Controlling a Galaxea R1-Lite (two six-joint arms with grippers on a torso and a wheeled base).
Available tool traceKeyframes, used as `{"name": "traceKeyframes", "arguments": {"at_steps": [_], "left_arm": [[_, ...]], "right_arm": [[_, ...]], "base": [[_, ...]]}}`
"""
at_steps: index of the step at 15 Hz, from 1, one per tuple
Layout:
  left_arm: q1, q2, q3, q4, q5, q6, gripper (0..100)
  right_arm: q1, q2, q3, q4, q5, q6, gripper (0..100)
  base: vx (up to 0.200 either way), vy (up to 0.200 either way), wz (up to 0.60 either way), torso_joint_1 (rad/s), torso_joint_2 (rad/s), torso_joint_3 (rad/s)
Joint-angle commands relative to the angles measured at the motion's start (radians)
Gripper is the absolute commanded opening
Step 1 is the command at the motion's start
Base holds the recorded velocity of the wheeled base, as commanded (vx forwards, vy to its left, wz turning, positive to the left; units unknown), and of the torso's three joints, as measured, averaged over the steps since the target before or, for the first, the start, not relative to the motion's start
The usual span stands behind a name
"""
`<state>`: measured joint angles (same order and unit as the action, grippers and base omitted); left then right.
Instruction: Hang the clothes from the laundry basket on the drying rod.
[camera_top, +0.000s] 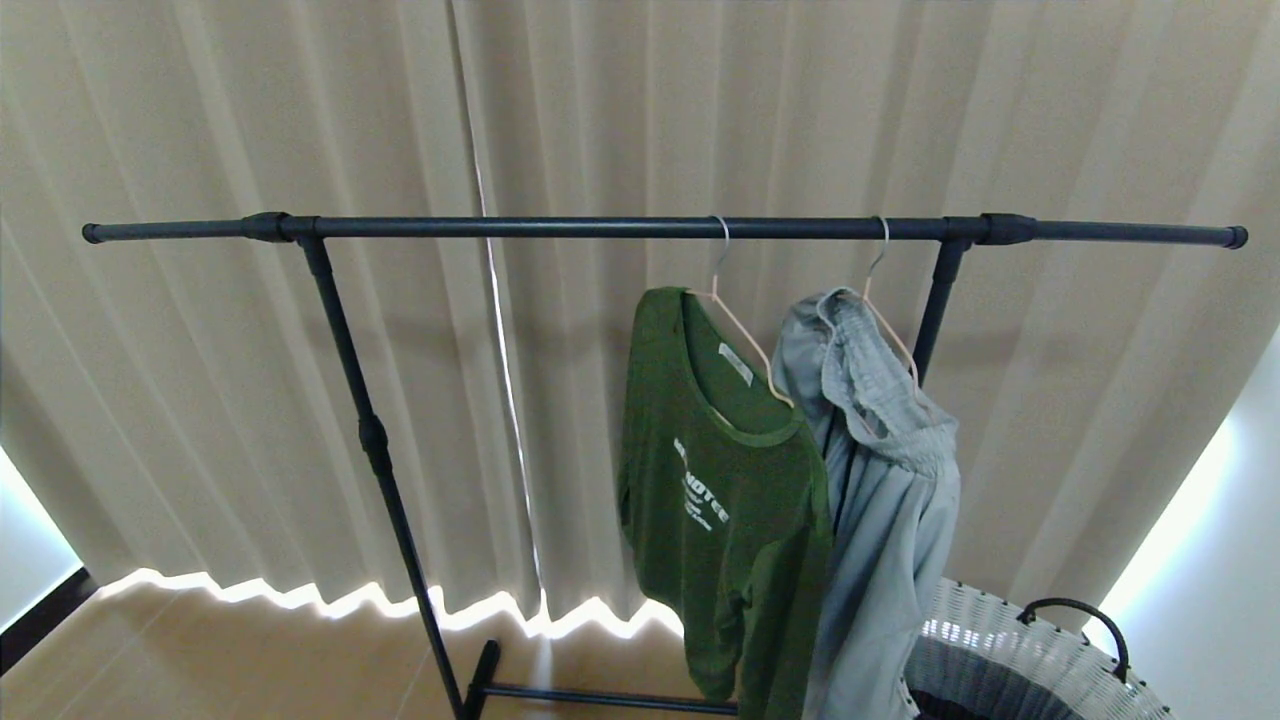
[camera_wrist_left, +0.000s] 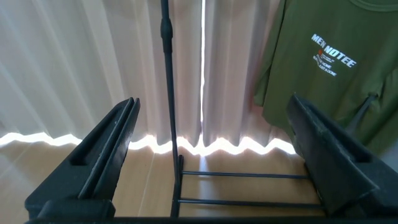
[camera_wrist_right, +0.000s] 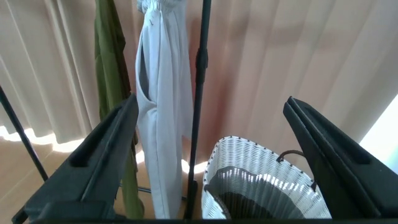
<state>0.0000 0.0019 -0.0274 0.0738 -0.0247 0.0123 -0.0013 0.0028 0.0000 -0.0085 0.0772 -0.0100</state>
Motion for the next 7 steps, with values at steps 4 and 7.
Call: {"name": "traceKeyframes", "arguments": {"at_steps": [4, 7], "left_arm": [[0.000, 0.000, 0.000, 0.000, 0.000, 0.000, 100], [0.000, 0.000, 0.000, 0.000, 0.000, 0.000, 100]], "right_arm": [[0.000, 0.002, 0.000, -0.001, -0.001, 0.002, 100], [0.000, 0.002, 0.000, -0.001, -0.037, 0.010, 100]], "base": [[0.000, 0.000, 0.00, 0.000, 0.00, 0.000], [0.000, 0.000, 0.00, 0.000, 0.00, 0.000]]}}
